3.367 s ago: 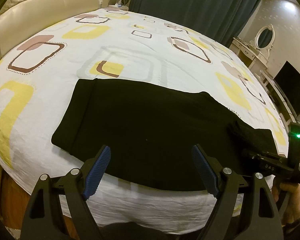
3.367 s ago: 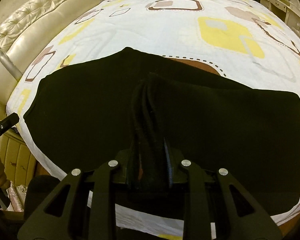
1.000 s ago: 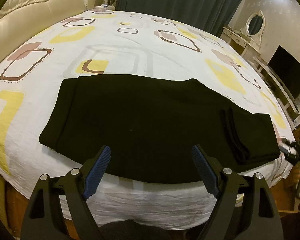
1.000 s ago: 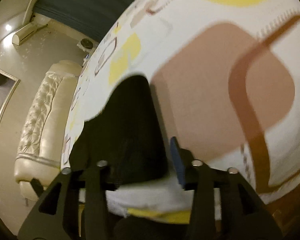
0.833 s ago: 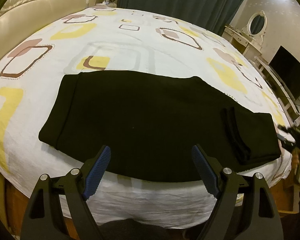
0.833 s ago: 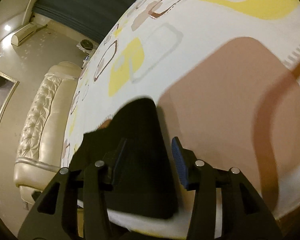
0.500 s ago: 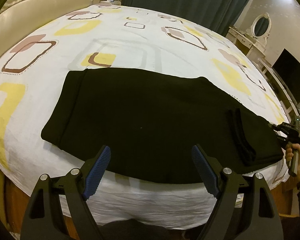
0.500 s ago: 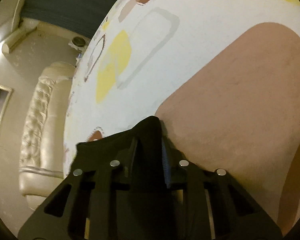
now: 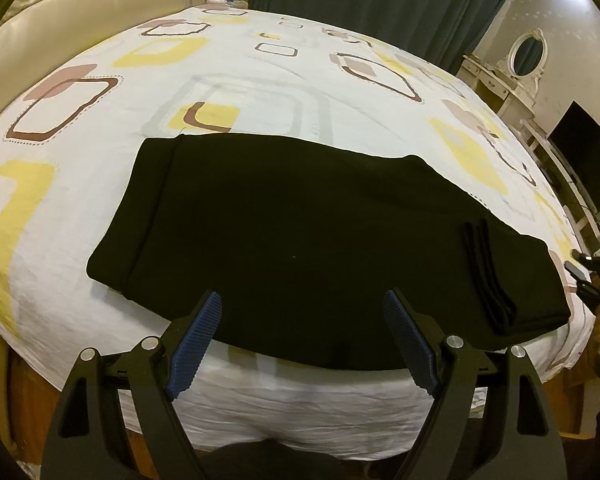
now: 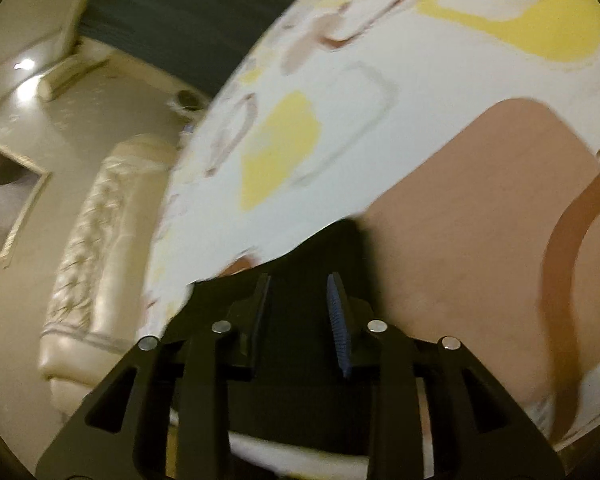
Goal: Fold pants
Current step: 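Grasp the folded pants end with the right gripper and lift it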
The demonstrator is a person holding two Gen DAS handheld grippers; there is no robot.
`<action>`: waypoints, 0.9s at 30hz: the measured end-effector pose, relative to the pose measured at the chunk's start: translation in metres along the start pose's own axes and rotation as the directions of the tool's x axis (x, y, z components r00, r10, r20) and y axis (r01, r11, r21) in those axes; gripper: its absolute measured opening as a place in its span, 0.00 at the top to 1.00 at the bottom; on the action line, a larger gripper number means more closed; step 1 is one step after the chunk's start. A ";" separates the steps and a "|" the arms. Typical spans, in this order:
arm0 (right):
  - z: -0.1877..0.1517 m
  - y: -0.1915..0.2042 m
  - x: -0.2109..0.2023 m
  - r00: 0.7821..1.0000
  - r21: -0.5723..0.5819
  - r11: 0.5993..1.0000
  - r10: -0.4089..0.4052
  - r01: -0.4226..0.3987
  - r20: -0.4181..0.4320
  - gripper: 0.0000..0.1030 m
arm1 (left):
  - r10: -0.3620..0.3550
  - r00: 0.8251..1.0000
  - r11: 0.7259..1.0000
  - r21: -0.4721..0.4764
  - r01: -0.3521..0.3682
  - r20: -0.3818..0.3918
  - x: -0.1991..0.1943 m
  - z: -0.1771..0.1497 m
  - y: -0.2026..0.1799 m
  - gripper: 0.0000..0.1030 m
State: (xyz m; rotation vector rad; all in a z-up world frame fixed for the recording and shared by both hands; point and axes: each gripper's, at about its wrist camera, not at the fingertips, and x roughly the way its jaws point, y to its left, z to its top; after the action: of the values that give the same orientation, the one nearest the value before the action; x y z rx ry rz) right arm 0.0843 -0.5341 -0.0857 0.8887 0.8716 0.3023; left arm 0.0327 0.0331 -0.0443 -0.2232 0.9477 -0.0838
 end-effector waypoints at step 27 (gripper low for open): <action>-0.057 -0.007 0.026 0.993 0.008 0.999 -0.036 0.037 -0.110 0.61 | -0.205 0.978 0.904 -0.390 0.174 -0.038 0.017 0.028 0.164 0.20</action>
State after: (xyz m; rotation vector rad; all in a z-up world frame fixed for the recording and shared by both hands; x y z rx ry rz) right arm 0.0560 -0.4921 -0.1236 0.8711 0.9912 0.3176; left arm 0.0612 0.1940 -0.0787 -0.6823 1.0141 -0.0853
